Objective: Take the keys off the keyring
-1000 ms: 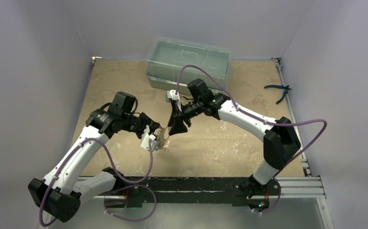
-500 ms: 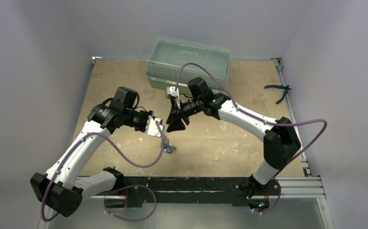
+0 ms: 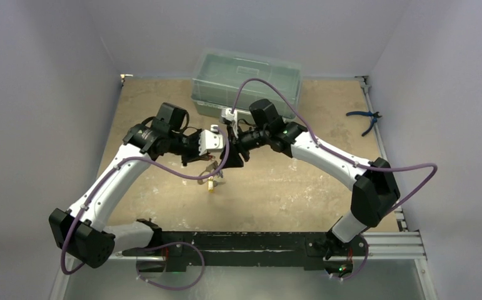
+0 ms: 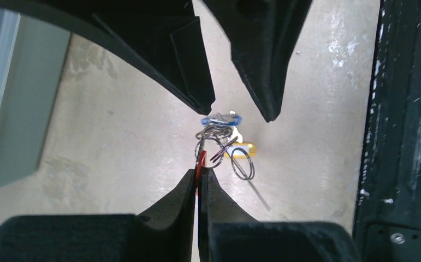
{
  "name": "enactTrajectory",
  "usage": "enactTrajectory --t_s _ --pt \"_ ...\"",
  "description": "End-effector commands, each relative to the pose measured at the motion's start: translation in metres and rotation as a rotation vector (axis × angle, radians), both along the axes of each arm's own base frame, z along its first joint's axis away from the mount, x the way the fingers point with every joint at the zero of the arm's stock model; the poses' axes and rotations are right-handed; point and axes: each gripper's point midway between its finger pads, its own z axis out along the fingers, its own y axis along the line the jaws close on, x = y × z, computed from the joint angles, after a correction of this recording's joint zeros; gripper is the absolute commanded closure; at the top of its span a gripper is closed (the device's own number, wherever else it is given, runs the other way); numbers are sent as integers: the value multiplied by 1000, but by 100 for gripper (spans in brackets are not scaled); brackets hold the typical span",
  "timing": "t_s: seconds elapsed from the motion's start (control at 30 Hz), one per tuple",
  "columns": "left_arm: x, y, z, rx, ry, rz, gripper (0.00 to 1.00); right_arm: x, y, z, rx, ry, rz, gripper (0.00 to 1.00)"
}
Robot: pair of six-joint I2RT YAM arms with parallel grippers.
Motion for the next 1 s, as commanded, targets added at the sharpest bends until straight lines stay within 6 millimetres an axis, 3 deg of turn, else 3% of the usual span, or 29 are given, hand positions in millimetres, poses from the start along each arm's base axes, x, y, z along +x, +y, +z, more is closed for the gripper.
enactTrajectory --t_s 0.0,0.43,0.8,0.97 --pt "4 -9 18 -70 62 104 100 5 2 23 57 -12 -42 53" --pt "3 -12 18 -92 96 124 100 -10 12 20 180 -49 113 64" --pt "3 -15 18 -108 130 141 100 4 17 17 173 -62 57 73" --pt "4 -16 17 -104 137 145 100 7 17 12 155 -69 29 67"
